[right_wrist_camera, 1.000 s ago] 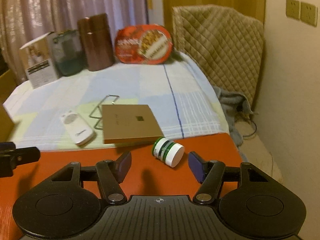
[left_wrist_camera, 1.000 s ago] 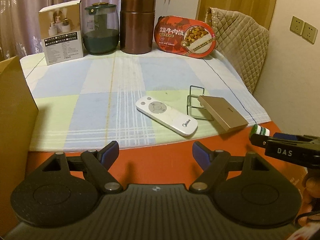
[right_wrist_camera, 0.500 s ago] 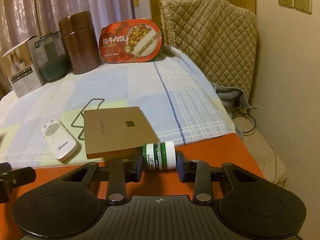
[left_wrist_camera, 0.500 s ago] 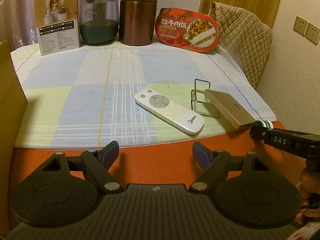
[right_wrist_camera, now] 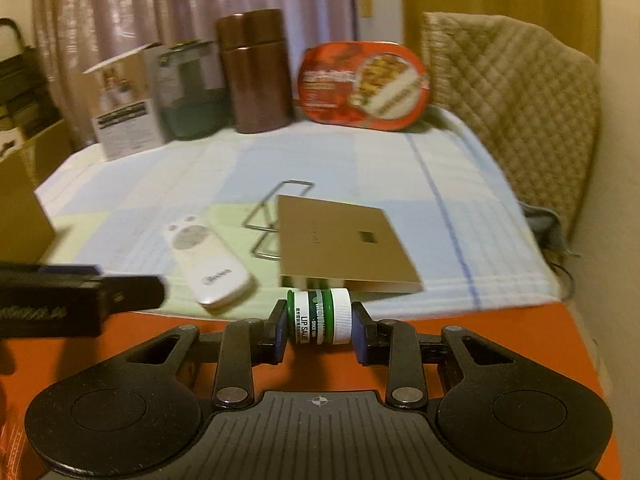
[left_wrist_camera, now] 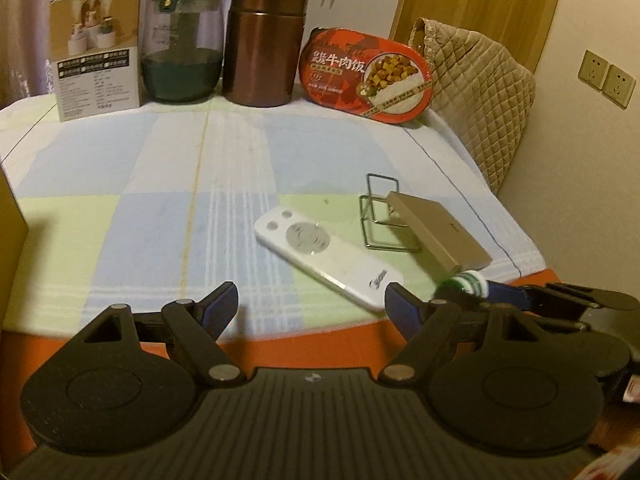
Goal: Organize rigid objects
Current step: 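Grasp the white Midea remote with the left gripper while the right holds the bottle, then lift the remote and pill bottle and carry them toward the cardboard box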
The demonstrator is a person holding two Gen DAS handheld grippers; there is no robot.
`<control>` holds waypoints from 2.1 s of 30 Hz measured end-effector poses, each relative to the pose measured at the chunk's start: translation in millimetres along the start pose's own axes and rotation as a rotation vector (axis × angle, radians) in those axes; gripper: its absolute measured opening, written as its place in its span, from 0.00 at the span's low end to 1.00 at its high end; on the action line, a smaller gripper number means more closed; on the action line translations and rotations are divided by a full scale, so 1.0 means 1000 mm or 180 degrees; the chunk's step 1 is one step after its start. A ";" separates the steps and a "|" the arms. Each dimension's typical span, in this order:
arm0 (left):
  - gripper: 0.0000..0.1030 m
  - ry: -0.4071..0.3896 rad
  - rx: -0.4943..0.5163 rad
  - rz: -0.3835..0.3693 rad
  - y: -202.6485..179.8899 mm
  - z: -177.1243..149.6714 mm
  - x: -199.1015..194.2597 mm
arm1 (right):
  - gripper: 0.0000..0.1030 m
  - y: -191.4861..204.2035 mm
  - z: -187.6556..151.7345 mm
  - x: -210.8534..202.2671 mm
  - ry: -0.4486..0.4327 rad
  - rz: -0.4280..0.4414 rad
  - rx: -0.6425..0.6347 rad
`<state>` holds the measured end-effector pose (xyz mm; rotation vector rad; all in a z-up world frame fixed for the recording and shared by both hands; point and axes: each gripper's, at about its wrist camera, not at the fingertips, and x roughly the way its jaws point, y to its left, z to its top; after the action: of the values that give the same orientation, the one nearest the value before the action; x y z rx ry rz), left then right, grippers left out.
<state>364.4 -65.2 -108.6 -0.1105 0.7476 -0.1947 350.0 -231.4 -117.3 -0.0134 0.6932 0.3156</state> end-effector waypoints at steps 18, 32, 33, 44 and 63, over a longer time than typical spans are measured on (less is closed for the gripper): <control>0.73 0.0011 -0.0010 0.0042 0.003 0.003 0.016 | 0.28 0.012 -0.002 0.001 0.0104 0.0172 -0.0200; 0.33 0.0126 0.0328 0.0259 -0.013 -0.039 -0.025 | 0.28 0.007 -0.018 -0.042 0.0260 0.0140 0.0199; 0.33 0.0127 0.0338 0.0250 -0.012 -0.045 -0.034 | 0.28 0.009 -0.020 -0.045 0.0274 0.0152 0.0221; 0.49 0.0071 0.0539 0.0308 -0.008 -0.048 -0.035 | 0.28 0.012 -0.027 -0.057 0.0260 0.0124 0.0289; 0.34 0.0300 0.0462 0.0312 -0.018 -0.061 -0.063 | 0.28 0.023 -0.024 -0.073 0.0145 0.0188 0.0299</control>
<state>275.0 -70.6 -108.5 0.0734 0.8281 -0.1610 275.5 -233.2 -88.3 0.0896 0.7541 0.3398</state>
